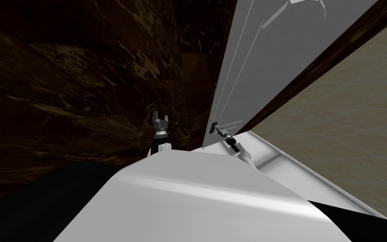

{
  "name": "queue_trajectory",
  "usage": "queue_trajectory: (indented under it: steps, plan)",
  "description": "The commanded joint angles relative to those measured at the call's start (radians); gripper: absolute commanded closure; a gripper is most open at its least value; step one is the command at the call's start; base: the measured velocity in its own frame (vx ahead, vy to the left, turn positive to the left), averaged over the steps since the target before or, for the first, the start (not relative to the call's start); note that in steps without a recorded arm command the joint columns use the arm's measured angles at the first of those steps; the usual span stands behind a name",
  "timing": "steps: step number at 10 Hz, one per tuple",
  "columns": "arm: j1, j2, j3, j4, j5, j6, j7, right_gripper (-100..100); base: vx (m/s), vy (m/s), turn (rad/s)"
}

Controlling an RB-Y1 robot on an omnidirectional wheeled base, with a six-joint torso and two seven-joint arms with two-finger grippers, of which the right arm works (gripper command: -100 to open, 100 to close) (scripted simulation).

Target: Pull the door open

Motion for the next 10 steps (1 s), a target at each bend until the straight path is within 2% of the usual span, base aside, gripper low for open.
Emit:
queue_trajectory:
  steps: [1, 5, 6, 10]
  plan:
    - [0.000, 0.000, 0.000, 0.000, 0.000, 0.000, 0.000, 100, -0.030, -0.012, -0.003]
    - [0.000, 0.000, 0.000, 0.000, 0.000, 0.000, 0.000, 100, -0.002, 0.000, 0.000]
    - [0.007, -0.008, 0.002, -0.005, 0.001, -0.007, -0.008, -100, -0.141, -0.038, -0.048]
    - [0.021, -0.023, 0.005, -0.014, 0.002, -0.020, -0.022, -100, -0.191, -0.051, -0.046]
